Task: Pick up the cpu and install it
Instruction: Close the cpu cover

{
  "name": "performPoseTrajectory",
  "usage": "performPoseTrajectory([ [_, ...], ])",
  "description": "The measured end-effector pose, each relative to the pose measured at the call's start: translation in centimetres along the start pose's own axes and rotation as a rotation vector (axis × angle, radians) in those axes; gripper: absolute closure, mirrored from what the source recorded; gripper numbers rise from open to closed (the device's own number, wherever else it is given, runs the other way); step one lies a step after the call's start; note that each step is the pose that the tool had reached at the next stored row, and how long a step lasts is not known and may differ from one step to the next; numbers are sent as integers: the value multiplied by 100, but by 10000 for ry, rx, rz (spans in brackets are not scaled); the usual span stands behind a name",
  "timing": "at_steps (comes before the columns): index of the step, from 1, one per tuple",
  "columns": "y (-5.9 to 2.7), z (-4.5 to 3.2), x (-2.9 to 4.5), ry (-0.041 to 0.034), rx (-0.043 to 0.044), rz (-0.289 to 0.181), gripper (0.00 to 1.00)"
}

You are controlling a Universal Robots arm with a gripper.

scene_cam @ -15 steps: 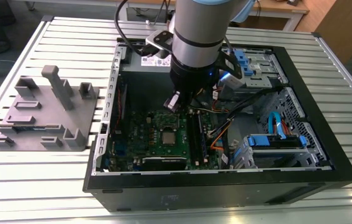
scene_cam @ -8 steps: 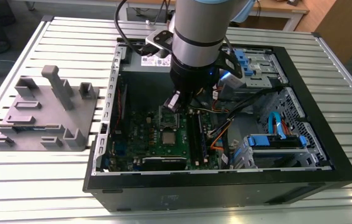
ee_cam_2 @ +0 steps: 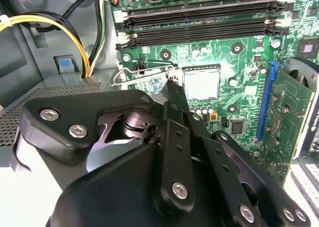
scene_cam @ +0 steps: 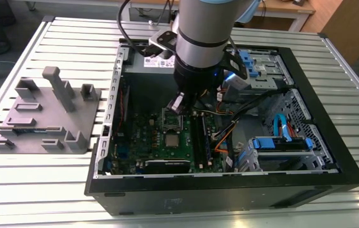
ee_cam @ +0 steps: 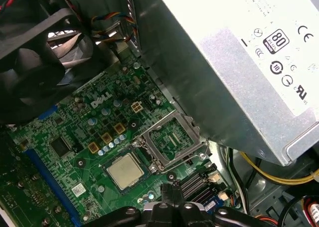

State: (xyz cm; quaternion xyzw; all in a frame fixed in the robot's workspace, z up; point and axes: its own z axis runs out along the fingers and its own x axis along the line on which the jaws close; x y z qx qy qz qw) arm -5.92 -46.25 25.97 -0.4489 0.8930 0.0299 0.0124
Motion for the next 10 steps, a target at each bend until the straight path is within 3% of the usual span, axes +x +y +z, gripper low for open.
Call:
performPoseTrajectory([
  [10,24,86,-152,42,31,1,89],
])
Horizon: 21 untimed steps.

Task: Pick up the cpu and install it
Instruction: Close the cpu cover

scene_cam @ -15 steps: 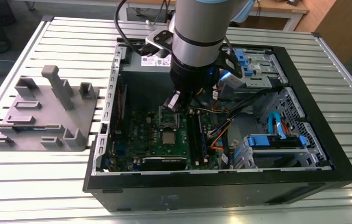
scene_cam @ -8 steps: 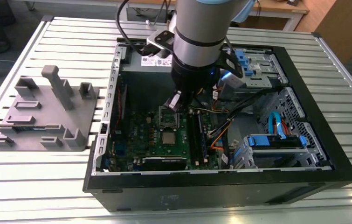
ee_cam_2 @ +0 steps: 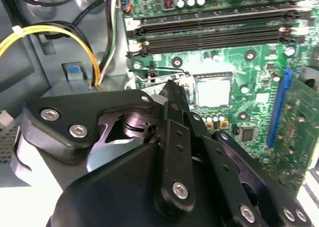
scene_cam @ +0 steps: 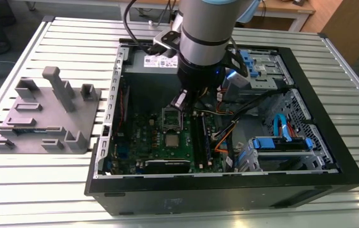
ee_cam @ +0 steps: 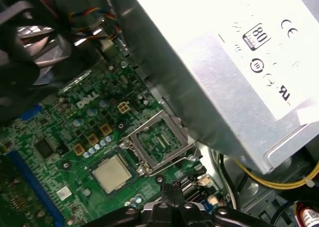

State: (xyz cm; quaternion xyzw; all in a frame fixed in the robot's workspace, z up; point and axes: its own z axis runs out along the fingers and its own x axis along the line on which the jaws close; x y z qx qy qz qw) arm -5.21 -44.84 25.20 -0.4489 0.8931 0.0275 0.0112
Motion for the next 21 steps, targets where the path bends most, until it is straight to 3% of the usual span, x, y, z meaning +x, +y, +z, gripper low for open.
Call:
performPoseTrajectory([
  [8,33,106,-88,16,12,-1,89],
  [15,35,117,-93,12,13,42,89],
  [21,33,154,-91,-27,60,1088,89],
])
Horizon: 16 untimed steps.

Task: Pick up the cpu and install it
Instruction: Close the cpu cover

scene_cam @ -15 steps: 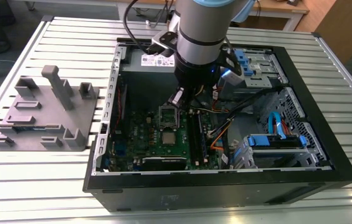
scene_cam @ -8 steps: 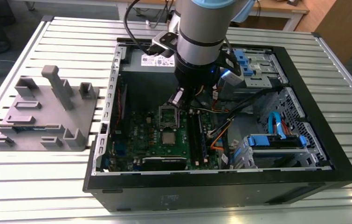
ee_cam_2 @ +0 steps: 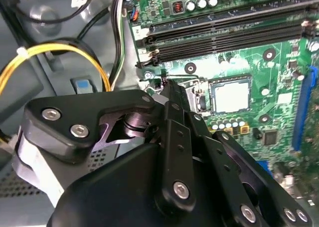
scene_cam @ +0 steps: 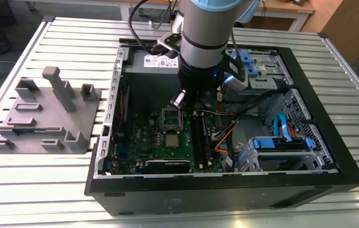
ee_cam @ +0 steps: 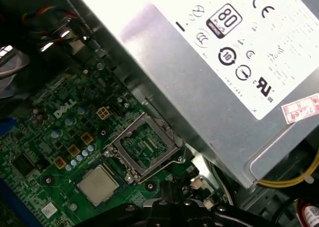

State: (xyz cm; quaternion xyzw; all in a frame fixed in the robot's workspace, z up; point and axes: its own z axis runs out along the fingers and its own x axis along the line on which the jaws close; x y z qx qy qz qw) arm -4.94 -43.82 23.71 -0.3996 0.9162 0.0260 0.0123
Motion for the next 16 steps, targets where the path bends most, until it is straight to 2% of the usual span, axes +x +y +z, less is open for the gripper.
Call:
performPoseTrajectory([
  [2,5,11,-4,-6,10,217,89],
  [7,44,46,-49,-15,16,366,89],
  [16,66,119,-86,-31,33,795,89],
])
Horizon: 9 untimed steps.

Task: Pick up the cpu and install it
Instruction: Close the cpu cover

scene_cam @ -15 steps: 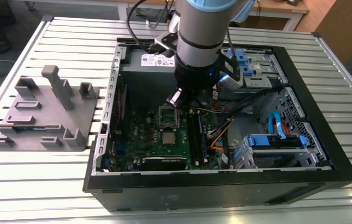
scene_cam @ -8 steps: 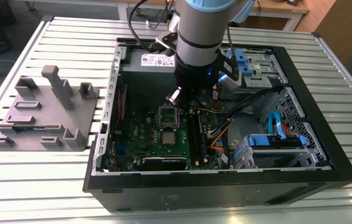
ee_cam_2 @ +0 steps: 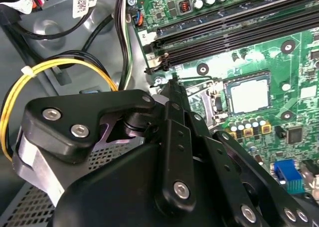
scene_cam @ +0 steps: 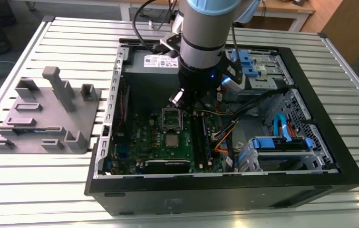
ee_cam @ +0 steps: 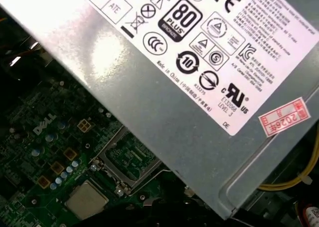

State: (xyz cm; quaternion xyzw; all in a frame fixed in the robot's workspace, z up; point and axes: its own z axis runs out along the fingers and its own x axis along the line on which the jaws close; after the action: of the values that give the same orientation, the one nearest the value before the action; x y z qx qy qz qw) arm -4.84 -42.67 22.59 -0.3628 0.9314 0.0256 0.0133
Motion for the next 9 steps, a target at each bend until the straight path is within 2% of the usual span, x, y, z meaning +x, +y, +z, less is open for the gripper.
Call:
performPoseTrajectory([
  [9,45,63,-67,-9,9,211,89],
])
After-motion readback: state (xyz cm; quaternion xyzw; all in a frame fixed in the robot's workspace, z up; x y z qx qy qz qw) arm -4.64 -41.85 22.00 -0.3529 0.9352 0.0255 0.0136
